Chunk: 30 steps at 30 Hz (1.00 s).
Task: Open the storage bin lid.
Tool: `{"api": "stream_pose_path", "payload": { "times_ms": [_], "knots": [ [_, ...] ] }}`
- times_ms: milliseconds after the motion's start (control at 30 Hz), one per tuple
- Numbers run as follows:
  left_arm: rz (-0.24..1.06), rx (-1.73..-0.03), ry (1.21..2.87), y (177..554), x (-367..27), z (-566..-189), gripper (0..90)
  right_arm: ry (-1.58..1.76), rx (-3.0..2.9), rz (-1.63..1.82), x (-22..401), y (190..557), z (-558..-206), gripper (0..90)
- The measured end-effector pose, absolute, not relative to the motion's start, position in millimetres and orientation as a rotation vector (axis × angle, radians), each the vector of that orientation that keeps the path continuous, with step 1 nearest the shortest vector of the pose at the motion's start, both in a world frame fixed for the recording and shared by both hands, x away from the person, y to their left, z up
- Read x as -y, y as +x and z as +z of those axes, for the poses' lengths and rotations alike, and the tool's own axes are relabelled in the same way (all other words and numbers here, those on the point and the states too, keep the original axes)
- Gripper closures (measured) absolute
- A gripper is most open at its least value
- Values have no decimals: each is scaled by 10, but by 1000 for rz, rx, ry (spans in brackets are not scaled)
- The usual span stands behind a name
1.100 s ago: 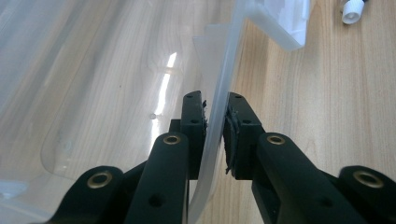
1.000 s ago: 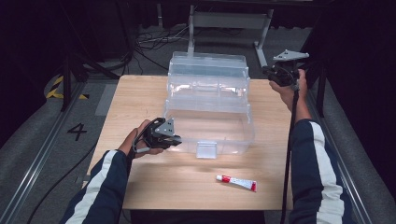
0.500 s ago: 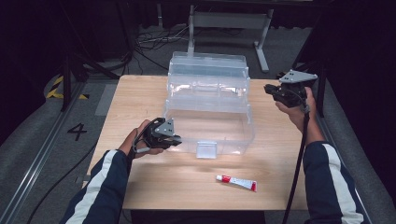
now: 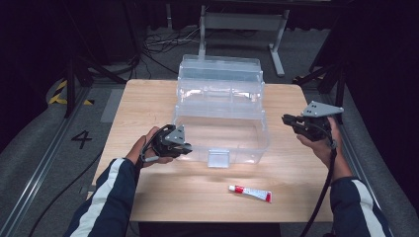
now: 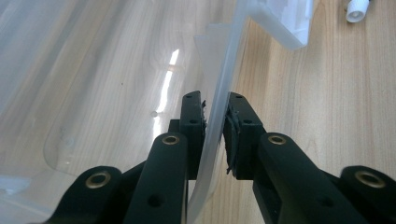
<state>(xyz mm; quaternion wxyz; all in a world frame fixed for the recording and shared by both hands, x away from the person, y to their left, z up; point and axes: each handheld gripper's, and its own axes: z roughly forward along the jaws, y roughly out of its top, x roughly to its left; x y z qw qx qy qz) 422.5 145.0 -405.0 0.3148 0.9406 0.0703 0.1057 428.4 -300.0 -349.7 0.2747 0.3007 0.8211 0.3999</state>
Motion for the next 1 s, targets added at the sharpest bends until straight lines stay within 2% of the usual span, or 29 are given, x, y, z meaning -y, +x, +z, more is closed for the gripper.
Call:
{"api": "stream_pose_path", "payload": {
  "times_ms": [533, 767, 1000],
  "knots": [
    [299, -188, 2500, 4210, -1433, -4035, 787, 704, -2459, 1065, 2763, 3590, -4020, 807],
    [302, -192, 2501, 4205, -1429, -4035, 785, 625, -2605, 1038, 2567, 3416, -4205, 779],
    [309, -188, 2503, 4202, -1429, -4032, 784, 561, -2684, 1017, 2414, 3356, -4242, 732]
  ]
}}
